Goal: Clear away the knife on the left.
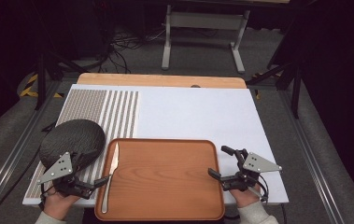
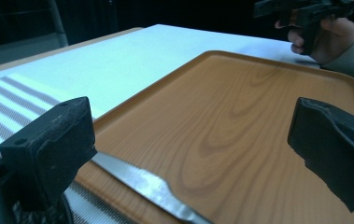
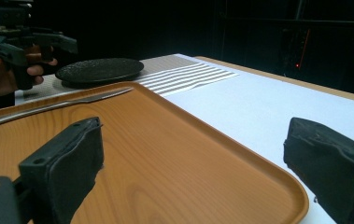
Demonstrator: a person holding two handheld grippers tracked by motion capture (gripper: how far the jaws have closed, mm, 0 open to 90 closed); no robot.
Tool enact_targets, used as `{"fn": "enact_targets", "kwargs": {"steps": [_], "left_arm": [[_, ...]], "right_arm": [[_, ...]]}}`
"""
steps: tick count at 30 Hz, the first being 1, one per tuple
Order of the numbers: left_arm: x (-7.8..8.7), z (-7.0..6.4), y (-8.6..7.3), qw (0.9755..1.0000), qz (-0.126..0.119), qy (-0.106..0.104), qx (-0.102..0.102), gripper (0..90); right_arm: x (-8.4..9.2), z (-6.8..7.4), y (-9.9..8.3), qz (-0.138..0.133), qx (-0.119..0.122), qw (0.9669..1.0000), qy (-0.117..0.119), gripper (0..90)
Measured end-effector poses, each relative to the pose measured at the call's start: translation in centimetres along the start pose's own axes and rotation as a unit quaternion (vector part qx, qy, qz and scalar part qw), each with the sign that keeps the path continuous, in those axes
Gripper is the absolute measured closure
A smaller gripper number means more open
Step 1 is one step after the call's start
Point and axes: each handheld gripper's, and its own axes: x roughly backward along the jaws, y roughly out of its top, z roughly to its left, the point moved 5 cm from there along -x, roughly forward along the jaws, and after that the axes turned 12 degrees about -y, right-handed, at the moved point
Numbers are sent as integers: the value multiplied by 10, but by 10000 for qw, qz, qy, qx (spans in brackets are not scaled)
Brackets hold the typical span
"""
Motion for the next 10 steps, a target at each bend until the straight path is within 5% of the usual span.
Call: {"fn": "enact_targets", "kwargs": {"steps": [10], "left_arm": [[0,2,-1,9998,-48,105,185,8]], "right_arm": [[0,-1,-1,7,-9,10000,-6,55]]}}
